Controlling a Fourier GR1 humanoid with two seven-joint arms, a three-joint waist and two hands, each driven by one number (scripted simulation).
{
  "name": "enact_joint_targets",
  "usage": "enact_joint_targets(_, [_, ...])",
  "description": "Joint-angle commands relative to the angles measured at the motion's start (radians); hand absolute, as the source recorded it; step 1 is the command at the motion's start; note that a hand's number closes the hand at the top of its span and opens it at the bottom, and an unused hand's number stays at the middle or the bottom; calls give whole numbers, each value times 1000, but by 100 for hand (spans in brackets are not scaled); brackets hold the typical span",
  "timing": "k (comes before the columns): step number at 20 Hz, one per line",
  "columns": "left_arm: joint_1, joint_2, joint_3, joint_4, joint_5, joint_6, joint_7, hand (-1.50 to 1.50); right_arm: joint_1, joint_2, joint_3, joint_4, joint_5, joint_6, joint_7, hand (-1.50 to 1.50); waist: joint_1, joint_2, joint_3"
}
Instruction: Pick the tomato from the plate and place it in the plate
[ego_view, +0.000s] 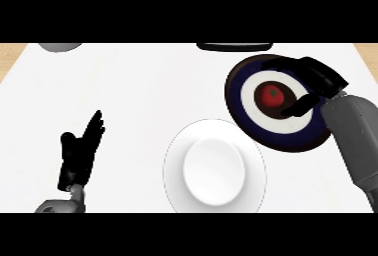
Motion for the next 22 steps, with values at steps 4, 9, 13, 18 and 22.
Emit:
enact_joint_targets(4, [9, -23, -3, 27, -20, 28, -24, 0, -35, 20, -228, 57, -323, 214, -161, -150, -15, -2, 0])
enact_joint_targets(9, [-11, -1, 18, 28, -2, -1, -25, 0, -47, -38, -286, 182, -404, 353, -187, -150, -1, 3, 0])
enact_joint_targets(13, [-30, -5, 13, 12, 10, -20, 3, 0, -61, -89, -276, 256, -419, 394, -246, -150, 7, 5, 0])
enact_joint_targets(18, [19, -46, -28, -44, -25, 20, 5, 0, -58, -126, -252, 260, -453, 449, -302, -150, 9, 2, 1])
enact_joint_targets(22, [34, 30, 33, -62, 25, -47, 20, 0, 10, -98, -199, 232, -446, 409, -352, -150, 2, -3, 1])
